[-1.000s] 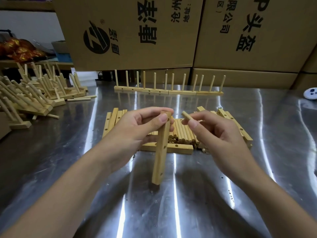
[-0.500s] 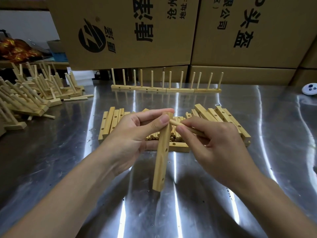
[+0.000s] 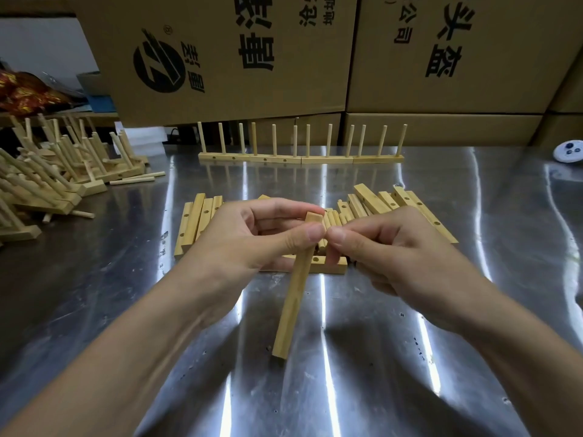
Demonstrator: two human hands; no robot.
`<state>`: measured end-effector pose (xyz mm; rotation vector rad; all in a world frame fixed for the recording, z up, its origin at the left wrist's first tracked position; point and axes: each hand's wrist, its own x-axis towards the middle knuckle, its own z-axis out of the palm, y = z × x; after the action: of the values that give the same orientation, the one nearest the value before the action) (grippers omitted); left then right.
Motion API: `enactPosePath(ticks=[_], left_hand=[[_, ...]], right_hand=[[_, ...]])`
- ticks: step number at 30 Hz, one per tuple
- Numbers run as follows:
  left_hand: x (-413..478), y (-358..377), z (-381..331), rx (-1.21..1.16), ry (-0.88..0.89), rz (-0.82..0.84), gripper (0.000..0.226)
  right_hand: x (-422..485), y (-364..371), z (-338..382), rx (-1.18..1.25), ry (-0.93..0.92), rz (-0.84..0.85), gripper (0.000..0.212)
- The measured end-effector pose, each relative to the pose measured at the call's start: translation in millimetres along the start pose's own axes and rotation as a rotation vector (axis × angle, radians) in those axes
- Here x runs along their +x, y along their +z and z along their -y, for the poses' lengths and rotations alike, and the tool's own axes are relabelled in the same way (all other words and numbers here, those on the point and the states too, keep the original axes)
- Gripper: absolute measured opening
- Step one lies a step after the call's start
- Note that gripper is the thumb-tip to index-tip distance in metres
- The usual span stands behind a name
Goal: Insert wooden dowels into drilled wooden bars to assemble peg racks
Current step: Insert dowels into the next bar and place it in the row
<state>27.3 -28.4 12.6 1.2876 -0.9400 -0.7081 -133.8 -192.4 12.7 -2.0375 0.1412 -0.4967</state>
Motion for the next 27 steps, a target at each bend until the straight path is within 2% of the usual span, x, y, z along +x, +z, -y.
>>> enactPosePath(ticks=[3,6,9,12,14,17,21,22,23,25,27], left_hand=[[-1.5,1.4,-0.8,0.041,0.024,0.003,0.032],[-1.9,4.6,-0.9,0.043,0.048,0.002,0.03],[0.4,4.2,2.5,0.017,0.032,-0.032,0.027],[5.8,-5.3,9.2,-0.027,-0.049,-0.157,0.026],[8.3,-14.0,12.2,-0.104,-0.113,-0.233,0.023],[11.2,-22.6,15.1,-0.23,-0.155,-0.302,0.024],[13.8,-24.6,21.5,-0.271,-0.181,-0.375,0.023],[14.4,-24.4,23.5,-0.29,-0.191,-0.399,0.023],[15.2,-24.3,25.1,-0.324,-0.204,-0.418,0.023],[16.5,-23.4,26.9,-0.419,-0.242,-0.433,0.023],[18.2,-22.5,27.9,-0.493,-0.282,-0.434,0.025]], right_hand=[[-0.1,-5.3,3.5,0.241,0.186,0.141,0.044],[1.5,-6.9,6.0,0.256,0.245,0.14,0.047],[4.4,-11.1,9.2,0.291,0.336,0.129,0.062],[6.5,-24.3,7.2,0.436,0.431,0.001,0.079],[8.1,-32.4,-0.5,0.44,0.43,-0.16,0.072],[9.4,-31.1,-17.6,0.195,0.357,-0.345,0.036],[8.9,-13.8,-39.0,-0.44,0.226,-0.337,0.006],[8.5,-8.1,-40.3,-0.533,0.222,-0.314,0.005],[8.1,-3.0,-42.4,-0.608,0.225,-0.291,0.013],[8.7,5.4,-46.1,-0.689,0.215,-0.252,0.026],[10.6,10.2,-48.1,-0.739,0.197,-0.236,0.029]])
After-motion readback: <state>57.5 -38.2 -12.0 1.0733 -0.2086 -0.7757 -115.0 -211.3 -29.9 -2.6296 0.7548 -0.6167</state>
